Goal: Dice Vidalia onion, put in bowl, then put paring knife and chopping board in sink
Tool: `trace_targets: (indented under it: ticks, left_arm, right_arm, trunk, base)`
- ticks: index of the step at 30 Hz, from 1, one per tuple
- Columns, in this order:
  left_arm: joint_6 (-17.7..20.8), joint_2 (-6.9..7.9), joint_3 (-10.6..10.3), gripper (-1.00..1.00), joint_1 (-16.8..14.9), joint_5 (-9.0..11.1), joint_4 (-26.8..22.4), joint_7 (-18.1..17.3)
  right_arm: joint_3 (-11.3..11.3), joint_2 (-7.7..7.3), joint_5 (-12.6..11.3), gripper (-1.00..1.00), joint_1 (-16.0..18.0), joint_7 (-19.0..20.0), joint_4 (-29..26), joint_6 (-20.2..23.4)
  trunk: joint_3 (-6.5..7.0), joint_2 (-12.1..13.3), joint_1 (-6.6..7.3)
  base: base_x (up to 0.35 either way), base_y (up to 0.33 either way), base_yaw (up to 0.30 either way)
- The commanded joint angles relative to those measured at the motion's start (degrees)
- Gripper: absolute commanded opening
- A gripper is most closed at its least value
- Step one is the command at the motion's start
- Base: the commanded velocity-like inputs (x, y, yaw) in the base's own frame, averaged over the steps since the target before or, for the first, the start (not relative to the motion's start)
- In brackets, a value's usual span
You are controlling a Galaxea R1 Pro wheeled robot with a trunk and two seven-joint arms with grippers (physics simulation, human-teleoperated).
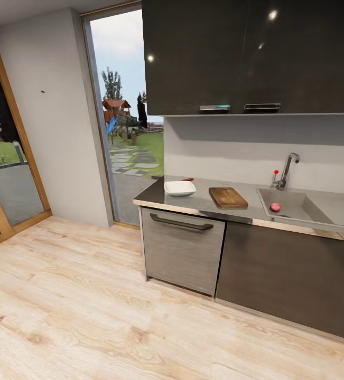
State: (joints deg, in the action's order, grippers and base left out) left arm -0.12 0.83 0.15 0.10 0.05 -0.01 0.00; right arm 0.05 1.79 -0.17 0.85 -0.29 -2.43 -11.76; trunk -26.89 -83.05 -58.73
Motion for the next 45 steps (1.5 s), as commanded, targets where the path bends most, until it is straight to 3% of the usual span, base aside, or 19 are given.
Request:
trace_targets:
  ticks: [1,7,13,16,22,45]
  left_arm:
    - [-0.1,-0.02,0.1,1.00,0.0,0.0,-0.1,0.0]
    - [-4.0,-0.34,0.1,1.00,0.0,0.0,-2.0,0.0]
    - [-11.4,-0.39,0.2,1.00,0.0,-0.1,-3.1,0.0]
    - [-13.0,-0.37,0.2,1.00,0.0,-0.1,-5.0,0.1]
    - [-13.7,-0.04,0.2,1.00,0.0,-0.1,-11.0,0.1]
    - [-13.9,0.07,0.2,1.00,0.0,-0.1,-22.3,0.0]
  right_arm:
    - [0.0,0.00,0.0,1.00,0.0,0.0,0.1,-0.2]
    - [0.1,-0.20,0.1,1.00,0.0,-0.1,0.0,-0.2]
    - [0.0,-0.31,0.1,1.00,0.0,-0.1,-1.2,-0.3]
    - [0.0,-0.32,0.1,1.00,0.0,-0.1,-2.9,-1.0]
    - [0.0,-0.45,0.3,1.00,0.0,-0.1,-7.0,-1.9]
    - [0.0,-0.56,0.4,1.00,0.0,-1.4,-25.4,-1.7]
  trunk:
    - [-0.04,0.0,0.00]
    - [-0.04,0.0,0.00]
    - [-0.04,0.0,0.00]
    - [-0.04,0.0,0.00]
    - [-0.04,0.0,0.00]
    - [-0.04,0.0,0.00]
  base:
    - [0.000,0.000,0.000]
    - [0.000,0.000,0.000]
    - [0.000,0.000,0.000]
    - [0.000,0.000,0.000]
    - [0.000,0.000,0.000]
    - [0.000,0.000,0.000]
